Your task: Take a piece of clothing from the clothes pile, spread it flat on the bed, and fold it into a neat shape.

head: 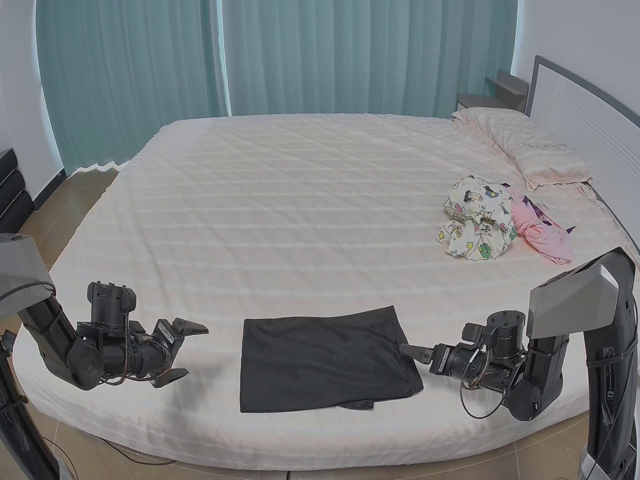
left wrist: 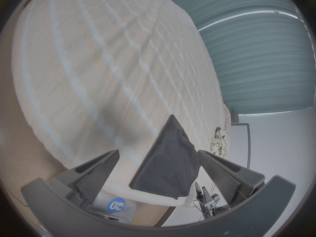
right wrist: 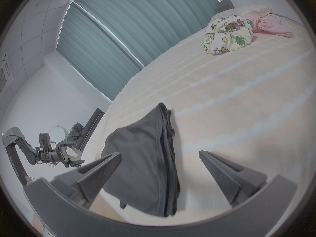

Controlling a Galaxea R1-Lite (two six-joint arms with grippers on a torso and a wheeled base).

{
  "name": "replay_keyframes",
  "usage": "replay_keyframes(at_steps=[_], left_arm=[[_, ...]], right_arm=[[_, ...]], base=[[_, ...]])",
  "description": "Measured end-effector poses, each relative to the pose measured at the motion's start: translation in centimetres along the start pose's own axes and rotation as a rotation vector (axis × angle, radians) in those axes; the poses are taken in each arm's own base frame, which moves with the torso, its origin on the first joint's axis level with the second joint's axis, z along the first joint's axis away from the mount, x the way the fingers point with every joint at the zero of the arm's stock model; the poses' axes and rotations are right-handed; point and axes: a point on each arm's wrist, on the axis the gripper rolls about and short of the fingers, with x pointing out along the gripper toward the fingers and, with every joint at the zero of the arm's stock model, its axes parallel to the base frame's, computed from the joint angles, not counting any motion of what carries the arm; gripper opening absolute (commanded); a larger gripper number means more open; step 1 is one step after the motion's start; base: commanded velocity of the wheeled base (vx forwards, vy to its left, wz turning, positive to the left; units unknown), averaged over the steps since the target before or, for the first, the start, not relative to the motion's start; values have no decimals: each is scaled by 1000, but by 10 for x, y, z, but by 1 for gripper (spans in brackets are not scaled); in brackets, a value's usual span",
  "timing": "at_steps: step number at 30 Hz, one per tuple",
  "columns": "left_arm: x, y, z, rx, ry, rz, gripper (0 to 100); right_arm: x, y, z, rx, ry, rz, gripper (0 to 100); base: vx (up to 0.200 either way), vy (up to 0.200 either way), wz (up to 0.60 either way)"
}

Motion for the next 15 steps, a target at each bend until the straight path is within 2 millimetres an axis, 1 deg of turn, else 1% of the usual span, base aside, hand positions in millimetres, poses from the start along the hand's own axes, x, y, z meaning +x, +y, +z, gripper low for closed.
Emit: replay_keyframes(at_steps=[3,8,15], left_arm=[[0,0,0,0,0,1,100],[0,1,-1,-1,2,4,100],[-1,2,-2,-2,2,7,100]], right_arm=[[3,1,4,5,-19,10,100],[11,4,9,46,-43,31,100],[29,2,13,47,-52,39,100]], base=[[200,0,0],[0,0,0],[0,0,0]])
